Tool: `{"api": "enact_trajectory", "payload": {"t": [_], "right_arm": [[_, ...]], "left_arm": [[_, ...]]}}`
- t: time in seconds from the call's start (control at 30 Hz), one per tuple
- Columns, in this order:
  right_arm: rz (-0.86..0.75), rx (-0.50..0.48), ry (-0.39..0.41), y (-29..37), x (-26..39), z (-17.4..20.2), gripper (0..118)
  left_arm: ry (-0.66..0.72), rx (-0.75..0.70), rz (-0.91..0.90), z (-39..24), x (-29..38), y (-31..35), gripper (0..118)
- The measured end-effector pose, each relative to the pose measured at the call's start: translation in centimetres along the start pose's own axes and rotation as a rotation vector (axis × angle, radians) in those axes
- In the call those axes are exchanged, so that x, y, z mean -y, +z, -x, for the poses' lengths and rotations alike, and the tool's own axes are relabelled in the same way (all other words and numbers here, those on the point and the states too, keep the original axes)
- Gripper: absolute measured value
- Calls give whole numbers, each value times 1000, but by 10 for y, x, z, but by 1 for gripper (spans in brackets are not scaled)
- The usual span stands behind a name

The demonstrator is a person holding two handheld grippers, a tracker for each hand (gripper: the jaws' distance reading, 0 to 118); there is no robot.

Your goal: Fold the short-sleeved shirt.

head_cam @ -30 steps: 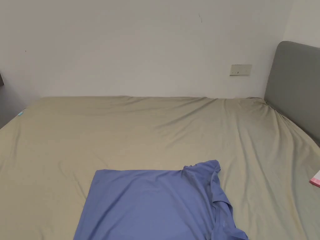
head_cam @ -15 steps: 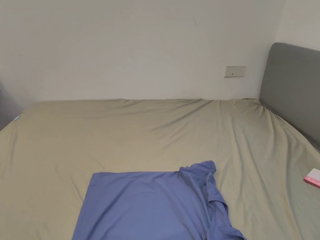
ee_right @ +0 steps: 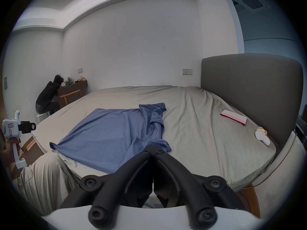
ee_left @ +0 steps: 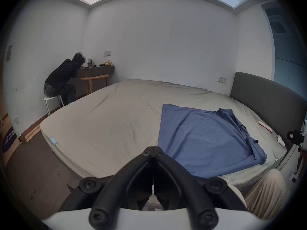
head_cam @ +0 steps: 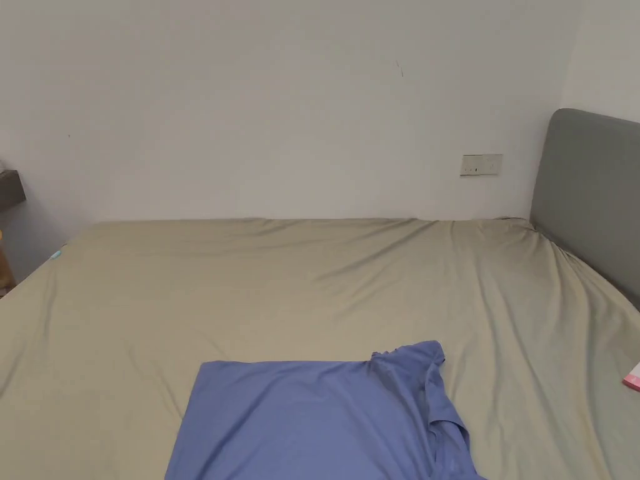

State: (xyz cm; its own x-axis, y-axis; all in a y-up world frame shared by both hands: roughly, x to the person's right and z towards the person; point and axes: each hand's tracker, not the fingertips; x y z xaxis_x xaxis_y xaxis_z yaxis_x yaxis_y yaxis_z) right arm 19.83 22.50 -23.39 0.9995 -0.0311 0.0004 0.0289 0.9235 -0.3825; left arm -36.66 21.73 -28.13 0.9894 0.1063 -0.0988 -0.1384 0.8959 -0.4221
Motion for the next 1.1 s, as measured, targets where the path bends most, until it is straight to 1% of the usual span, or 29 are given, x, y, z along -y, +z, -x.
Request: {"api": "enact_trajectory", "payload": {"t": [0.23,0.3,0.33,0.4,0.47,0.63,0.7,0.83,0.9,1.0,1.07,1.1], "right_arm": [[-22,-27,-4,-1,-18,12,0],[-23,-37,-6,-2,-22,8,1],[-27,-42,4,-4,-27,14,0],[-24,-39,16,-7,-31,13,0],[-20,-48,8,-11,-35,14,0],[-1,-43,4,-35,-35,13,0],[15,-49,-9,-46,-32,9,0],[39,-60,-25,-68,-27,6,0],[51,-68,-39,-79,-24,4,0],[72,-52,-59,-97,-21,-1,0],[75,-55,-92,-105,-17,-6,0],[78,-56,-103,-110,-15,-8,0]], "left_arm": [[31,28,47,3,-10,-24,0],[28,50,59,4,-18,-38,0],[17,66,77,4,-25,-48,0],[12,82,74,4,-42,-68,0],[1,123,84,3,-59,-89,0],[-20,171,107,0,-113,-164,0],[-33,180,126,-29,-125,-193,0],[-4,203,211,-40,-159,-277,0],[-51,186,255,-46,-169,-318,0],[-96,225,297,-66,-181,-366,0],[-81,233,318,-74,-188,-394,0],[-28,239,324,-78,-192,-409,0]]}}
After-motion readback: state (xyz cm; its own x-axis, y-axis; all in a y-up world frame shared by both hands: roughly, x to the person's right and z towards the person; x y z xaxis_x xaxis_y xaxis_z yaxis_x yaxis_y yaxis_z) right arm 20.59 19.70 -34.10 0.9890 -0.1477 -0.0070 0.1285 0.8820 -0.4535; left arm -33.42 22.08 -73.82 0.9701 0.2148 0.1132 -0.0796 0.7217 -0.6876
